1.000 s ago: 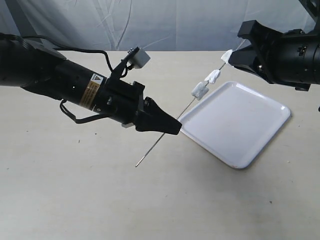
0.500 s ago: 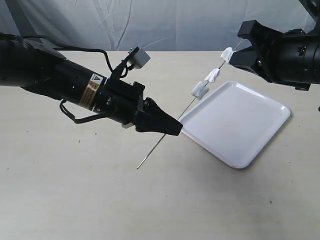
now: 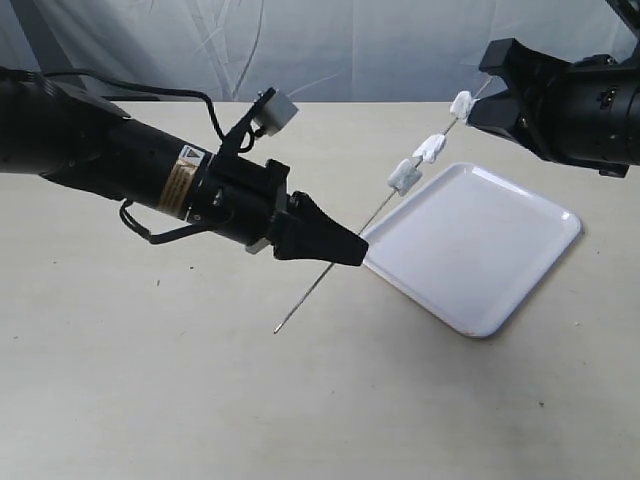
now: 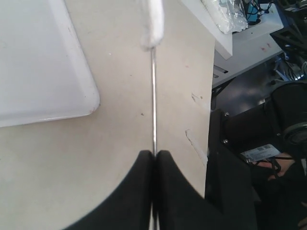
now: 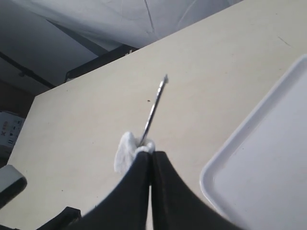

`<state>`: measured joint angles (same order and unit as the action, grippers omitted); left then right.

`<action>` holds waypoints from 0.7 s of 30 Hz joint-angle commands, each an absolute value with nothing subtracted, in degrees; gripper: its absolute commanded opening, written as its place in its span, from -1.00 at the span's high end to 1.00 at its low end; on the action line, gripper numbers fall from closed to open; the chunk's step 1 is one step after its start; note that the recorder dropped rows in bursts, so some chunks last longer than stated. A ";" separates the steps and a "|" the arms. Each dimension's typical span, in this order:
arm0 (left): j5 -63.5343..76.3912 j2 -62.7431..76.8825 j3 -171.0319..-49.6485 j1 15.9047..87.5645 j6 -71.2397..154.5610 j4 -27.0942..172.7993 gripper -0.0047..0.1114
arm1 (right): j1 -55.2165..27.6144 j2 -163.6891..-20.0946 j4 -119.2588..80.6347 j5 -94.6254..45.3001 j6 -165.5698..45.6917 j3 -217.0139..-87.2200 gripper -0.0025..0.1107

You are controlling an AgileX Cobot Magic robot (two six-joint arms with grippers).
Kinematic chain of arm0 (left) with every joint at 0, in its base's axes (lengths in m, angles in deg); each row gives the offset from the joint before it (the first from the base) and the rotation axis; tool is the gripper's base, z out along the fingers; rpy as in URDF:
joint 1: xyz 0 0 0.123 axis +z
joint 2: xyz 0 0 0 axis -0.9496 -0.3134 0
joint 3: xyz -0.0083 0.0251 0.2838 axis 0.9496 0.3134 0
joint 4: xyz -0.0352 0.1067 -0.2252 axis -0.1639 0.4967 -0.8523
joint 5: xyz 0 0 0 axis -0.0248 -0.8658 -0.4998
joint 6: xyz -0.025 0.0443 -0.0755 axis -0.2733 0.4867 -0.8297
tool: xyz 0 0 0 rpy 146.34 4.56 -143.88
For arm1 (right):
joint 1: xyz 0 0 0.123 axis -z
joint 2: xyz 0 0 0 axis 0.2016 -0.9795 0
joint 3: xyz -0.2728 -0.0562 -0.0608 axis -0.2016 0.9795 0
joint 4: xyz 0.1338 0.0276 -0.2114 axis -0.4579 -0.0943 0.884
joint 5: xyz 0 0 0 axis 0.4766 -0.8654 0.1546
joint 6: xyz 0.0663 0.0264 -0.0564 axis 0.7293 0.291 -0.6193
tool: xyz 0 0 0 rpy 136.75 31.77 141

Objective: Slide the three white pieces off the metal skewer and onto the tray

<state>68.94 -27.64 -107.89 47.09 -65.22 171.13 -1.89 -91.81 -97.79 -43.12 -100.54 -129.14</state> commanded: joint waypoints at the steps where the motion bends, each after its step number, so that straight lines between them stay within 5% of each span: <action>1: 69.36 -27.03 -105.49 47.03 -63.86 172.80 0.92 | -1.65 -91.74 -98.07 -39.23 -101.08 -129.28 0.97; 21: 65.17 -26.34 -101.80 47.03 -62.69 172.80 0.92 | -1.65 -91.74 -95.55 -29.76 -101.08 -129.03 0.97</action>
<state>66.51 -27.61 -102.02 47.09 -63.06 173.05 -1.89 -91.81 -97.56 -29.69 -100.65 -129.14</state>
